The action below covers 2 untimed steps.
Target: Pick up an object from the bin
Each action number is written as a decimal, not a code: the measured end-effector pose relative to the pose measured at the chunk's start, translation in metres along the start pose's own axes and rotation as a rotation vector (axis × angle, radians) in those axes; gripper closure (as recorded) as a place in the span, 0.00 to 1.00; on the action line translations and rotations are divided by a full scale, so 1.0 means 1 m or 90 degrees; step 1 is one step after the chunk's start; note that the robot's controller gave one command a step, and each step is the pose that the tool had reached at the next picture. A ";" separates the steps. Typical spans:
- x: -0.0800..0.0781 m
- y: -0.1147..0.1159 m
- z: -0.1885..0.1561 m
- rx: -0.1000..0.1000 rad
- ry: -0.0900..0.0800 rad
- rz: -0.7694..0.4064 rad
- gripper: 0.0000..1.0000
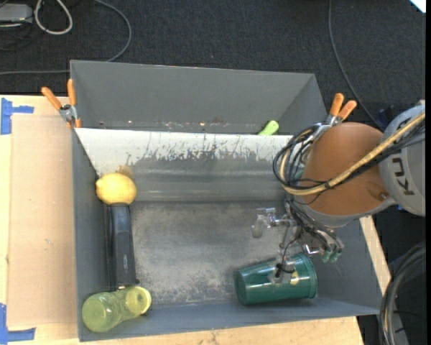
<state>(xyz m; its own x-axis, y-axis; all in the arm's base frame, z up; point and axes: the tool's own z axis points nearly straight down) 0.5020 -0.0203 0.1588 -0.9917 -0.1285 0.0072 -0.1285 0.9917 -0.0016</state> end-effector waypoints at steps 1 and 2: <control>0.003 0.028 0.029 -0.006 0.001 -0.020 0.00; 0.005 0.019 0.035 -0.005 -0.002 -0.040 0.00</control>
Offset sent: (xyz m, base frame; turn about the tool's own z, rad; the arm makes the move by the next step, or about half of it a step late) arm -0.0169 -0.0224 -0.0596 -0.1374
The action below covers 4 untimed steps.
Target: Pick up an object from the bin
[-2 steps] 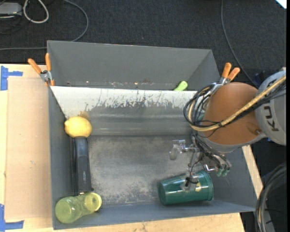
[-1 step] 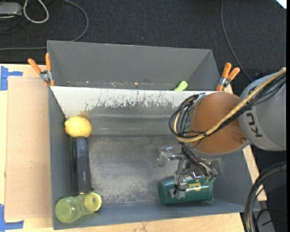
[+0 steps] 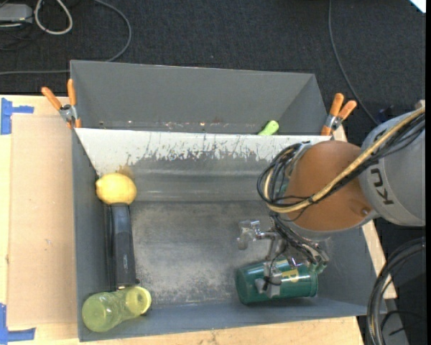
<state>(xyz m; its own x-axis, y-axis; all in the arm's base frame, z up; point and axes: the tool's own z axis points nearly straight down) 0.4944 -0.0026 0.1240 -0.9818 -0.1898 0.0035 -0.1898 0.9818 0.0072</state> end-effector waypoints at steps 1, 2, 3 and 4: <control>-0.032 -0.036 -0.032 -0.001 0.001 -0.235 0.00; 0.014 -0.056 0.018 -0.002 0.009 -0.098 0.00; -0.028 -0.119 -0.018 0.001 -0.006 -0.070 1.00; -0.028 -0.119 -0.017 0.001 -0.006 -0.070 1.00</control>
Offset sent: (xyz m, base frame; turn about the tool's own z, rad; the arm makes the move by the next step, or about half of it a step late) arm -0.0024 -0.0579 -0.0177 -0.1581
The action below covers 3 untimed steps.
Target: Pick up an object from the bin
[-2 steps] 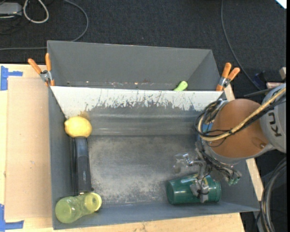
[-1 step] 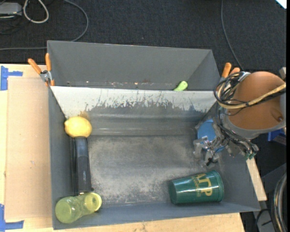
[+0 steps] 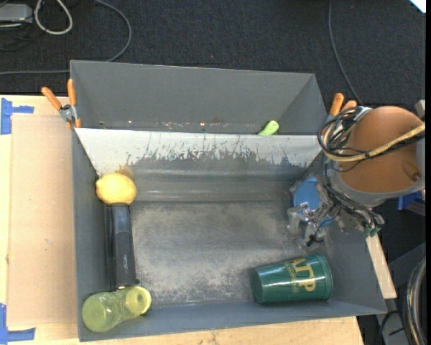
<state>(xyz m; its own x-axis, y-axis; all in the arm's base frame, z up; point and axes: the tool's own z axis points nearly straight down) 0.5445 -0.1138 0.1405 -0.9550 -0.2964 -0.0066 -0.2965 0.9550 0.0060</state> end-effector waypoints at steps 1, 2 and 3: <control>-0.058 0.017 0.051 -0.003 0.000 0.046 1.00; 0.028 0.034 0.061 0.004 -0.008 -0.038 1.00; -0.002 -0.043 0.061 0.002 -0.006 0.050 1.00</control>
Offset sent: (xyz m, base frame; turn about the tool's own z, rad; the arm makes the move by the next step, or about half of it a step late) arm -0.0679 0.0212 -0.0684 -0.0956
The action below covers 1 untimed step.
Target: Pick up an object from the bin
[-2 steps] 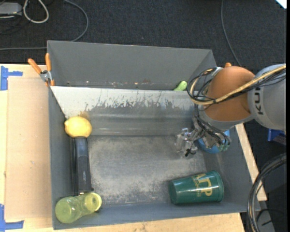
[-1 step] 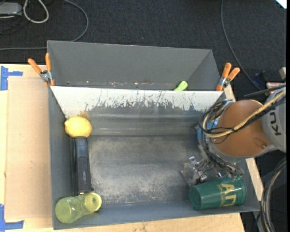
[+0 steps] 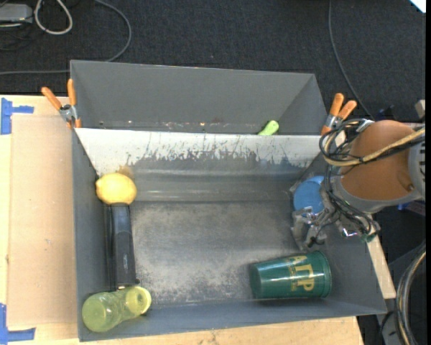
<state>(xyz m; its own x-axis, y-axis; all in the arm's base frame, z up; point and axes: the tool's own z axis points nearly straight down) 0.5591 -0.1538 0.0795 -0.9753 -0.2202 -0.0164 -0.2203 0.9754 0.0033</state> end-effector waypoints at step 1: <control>-0.064 0.022 0.011 -0.007 0.008 -0.144 1.00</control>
Offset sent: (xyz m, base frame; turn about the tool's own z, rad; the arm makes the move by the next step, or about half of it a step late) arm -0.0662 0.0365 -0.0095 -0.1402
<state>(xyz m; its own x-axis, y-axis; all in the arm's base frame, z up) 0.6169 -0.1177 0.0701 -0.9010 -0.4337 -0.0058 -0.4337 0.9010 0.0124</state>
